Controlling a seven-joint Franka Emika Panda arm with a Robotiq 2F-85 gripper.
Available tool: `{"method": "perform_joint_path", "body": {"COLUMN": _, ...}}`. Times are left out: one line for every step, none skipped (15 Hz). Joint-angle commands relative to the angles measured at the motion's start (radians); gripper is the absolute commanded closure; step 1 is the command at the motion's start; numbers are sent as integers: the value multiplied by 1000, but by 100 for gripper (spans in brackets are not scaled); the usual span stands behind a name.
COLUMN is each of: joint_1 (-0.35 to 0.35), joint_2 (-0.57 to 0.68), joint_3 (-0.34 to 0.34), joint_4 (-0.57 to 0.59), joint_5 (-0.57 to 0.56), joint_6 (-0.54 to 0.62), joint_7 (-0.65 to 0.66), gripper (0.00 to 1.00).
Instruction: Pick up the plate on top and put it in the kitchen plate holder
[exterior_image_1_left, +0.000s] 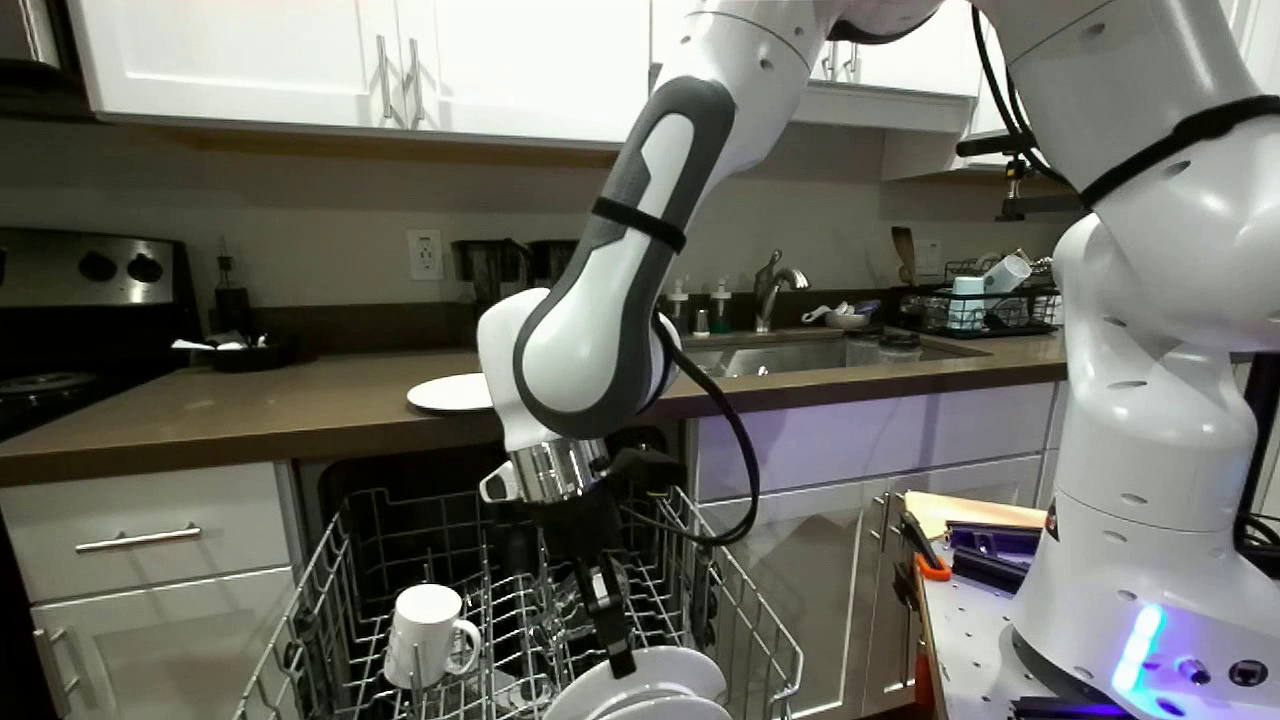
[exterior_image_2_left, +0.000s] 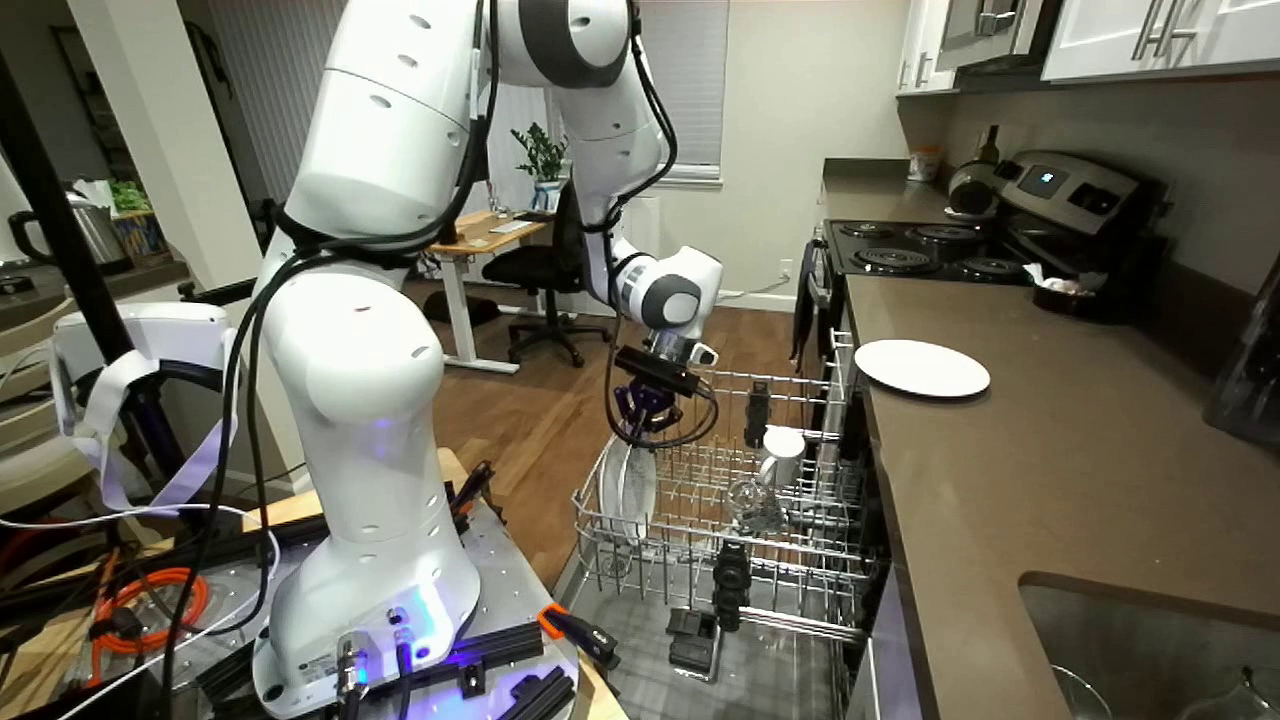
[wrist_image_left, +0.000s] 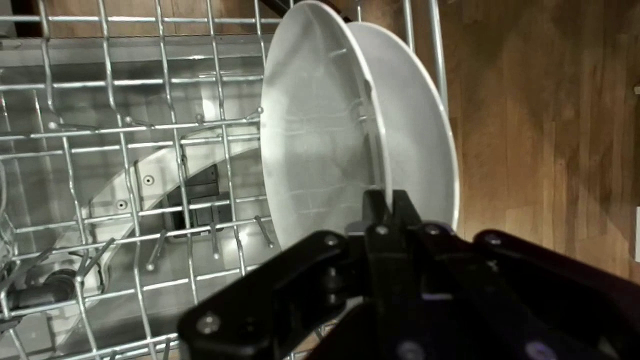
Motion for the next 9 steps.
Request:
{"method": "perform_joint_path", "body": {"joint_1": -16, "joint_2": 36, "joint_3": 15, "joint_4": 8, "joint_5": -48, "joint_6": 14, "joint_7": 51, "gripper": 95}}
{"method": "perform_joint_path", "body": {"joint_1": -19, "joint_2": 38, "joint_3": 19, "joint_4": 11, "joint_5": -53, "joint_6": 7, "joint_7": 53, "gripper": 95}}
{"method": "perform_joint_path", "body": {"joint_1": -21, "joint_2": 35, "joint_3": 23, "joint_4": 15, "joint_5": -52, "joint_6": 2, "joint_7": 55, "gripper": 77}}
{"method": "perform_joint_path", "body": {"joint_1": -22, "joint_2": 30, "joint_3": 25, "joint_4": 16, "joint_5": -52, "joint_6": -7, "joint_7": 55, "gripper": 69}}
{"method": "perform_joint_path", "body": {"joint_1": -25, "joint_2": 22, "joint_3": 30, "joint_4": 14, "joint_5": -49, "joint_6": -24, "joint_7": 52, "gripper": 63}}
{"method": "perform_joint_path", "body": {"joint_1": -31, "joint_2": 15, "joint_3": 38, "joint_4": 13, "joint_5": -42, "joint_6": -45, "joint_7": 42, "gripper": 57}}
{"method": "perform_joint_path", "body": {"joint_1": -31, "joint_2": 6, "joint_3": 39, "joint_4": 10, "joint_5": -41, "joint_6": -63, "joint_7": 44, "gripper": 50}}
{"method": "perform_joint_path", "body": {"joint_1": -30, "joint_2": -7, "joint_3": 40, "joint_4": 6, "joint_5": -40, "joint_6": -83, "joint_7": 46, "gripper": 45}}
{"method": "perform_joint_path", "body": {"joint_1": -28, "joint_2": -29, "joint_3": 40, "joint_4": -3, "joint_5": -44, "joint_6": -98, "joint_7": 46, "gripper": 39}}
